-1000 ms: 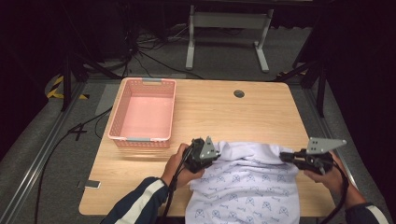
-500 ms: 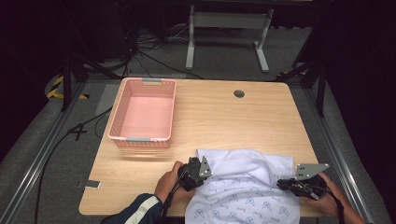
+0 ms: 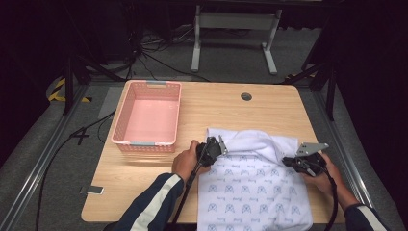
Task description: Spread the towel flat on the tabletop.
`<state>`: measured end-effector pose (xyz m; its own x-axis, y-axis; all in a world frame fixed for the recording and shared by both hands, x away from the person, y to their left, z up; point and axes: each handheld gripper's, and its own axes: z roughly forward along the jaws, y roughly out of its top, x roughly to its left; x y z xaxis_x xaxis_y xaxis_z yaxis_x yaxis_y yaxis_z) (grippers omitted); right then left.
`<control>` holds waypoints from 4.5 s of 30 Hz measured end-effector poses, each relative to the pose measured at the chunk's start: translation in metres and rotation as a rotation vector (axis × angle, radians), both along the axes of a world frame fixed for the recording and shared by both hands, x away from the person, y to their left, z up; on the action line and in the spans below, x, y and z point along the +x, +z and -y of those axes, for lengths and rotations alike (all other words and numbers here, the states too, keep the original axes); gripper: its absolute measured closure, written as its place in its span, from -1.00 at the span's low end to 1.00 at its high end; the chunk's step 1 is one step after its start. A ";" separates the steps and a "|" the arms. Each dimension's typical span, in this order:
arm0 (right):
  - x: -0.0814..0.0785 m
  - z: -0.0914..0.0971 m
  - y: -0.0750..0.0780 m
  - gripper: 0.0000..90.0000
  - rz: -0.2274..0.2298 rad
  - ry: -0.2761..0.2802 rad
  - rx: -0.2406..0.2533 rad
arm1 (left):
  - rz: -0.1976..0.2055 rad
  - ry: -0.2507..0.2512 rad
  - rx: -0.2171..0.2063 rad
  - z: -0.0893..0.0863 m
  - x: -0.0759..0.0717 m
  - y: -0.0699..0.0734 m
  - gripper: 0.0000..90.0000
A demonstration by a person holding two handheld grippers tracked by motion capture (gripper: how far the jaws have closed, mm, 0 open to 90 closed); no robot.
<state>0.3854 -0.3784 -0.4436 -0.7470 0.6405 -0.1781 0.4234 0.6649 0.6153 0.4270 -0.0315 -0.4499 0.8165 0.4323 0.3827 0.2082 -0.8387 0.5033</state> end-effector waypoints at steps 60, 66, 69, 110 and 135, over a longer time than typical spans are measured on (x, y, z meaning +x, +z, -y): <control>-0.044 0.043 0.001 0.85 -0.063 0.218 0.064 | -0.141 -0.142 -0.186 -0.048 -0.055 0.000 0.91; -0.054 0.054 0.018 0.83 0.009 0.249 0.165 | -0.125 -0.181 -0.289 -0.063 -0.066 0.020 0.89; -0.068 0.058 0.020 0.78 -0.007 0.310 0.154 | -0.152 -0.219 -0.257 -0.072 -0.084 0.016 0.81; -0.081 0.034 0.048 0.29 0.014 0.251 0.154 | -0.300 -0.268 -0.470 -0.069 -0.096 0.026 -0.22; -0.037 0.023 -0.002 0.53 -0.183 0.140 0.134 | -0.488 -0.297 -0.325 -0.047 -0.090 -0.008 0.21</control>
<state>0.3487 -0.4015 -0.4457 -0.8422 0.5370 0.0482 0.4454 0.6425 0.6235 0.3366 0.0159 -0.4576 0.9658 0.1926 -0.1734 0.2592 -0.7170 0.6471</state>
